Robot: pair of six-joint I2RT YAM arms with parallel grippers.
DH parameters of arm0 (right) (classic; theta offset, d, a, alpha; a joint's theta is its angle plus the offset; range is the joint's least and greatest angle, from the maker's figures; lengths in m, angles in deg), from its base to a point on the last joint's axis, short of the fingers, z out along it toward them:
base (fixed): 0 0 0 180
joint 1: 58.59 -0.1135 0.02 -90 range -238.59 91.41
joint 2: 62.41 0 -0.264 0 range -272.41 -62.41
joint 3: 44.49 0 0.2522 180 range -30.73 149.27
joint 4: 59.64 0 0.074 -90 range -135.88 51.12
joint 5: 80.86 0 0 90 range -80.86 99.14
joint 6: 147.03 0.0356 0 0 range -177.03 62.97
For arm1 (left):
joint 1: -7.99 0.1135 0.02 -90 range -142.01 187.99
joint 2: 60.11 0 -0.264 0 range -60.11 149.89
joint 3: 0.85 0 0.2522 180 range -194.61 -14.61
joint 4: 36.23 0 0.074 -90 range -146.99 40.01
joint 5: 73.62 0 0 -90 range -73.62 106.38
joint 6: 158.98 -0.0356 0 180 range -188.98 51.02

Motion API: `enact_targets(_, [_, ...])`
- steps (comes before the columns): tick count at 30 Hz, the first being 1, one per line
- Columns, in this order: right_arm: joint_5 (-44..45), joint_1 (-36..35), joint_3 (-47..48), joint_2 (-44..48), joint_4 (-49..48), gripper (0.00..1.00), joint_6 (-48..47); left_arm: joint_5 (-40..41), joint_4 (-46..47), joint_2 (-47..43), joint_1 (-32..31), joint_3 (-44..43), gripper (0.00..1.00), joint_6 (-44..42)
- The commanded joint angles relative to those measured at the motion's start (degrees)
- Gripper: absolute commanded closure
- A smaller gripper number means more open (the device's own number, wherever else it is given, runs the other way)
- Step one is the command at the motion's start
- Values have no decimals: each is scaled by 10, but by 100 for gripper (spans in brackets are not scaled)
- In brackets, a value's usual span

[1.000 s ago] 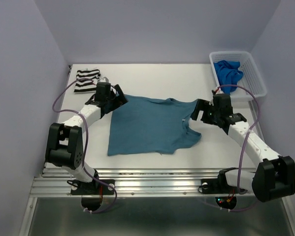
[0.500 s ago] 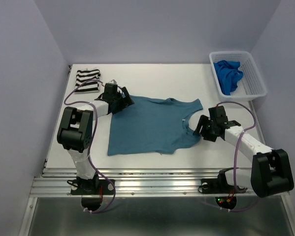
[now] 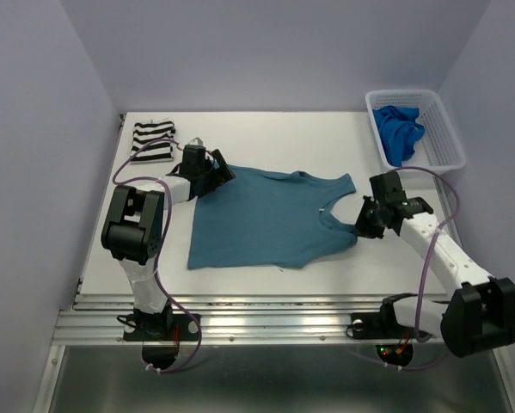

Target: Fold and stack the tank tops

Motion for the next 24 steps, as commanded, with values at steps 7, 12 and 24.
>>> enact_targets(7, [-1, 0, 86, 34, 239, 84, 23, 34, -26, 16, 1, -15, 1, 1])
enact_targets(12, [106, 0, 71, -15, 191, 48, 3, 30, -31, 18, 1, -22, 1, -7])
enact_targets(24, [-113, 0, 97, -76, -161, 0, -98, 7, -62, -20, 0, -55, 1, -39])
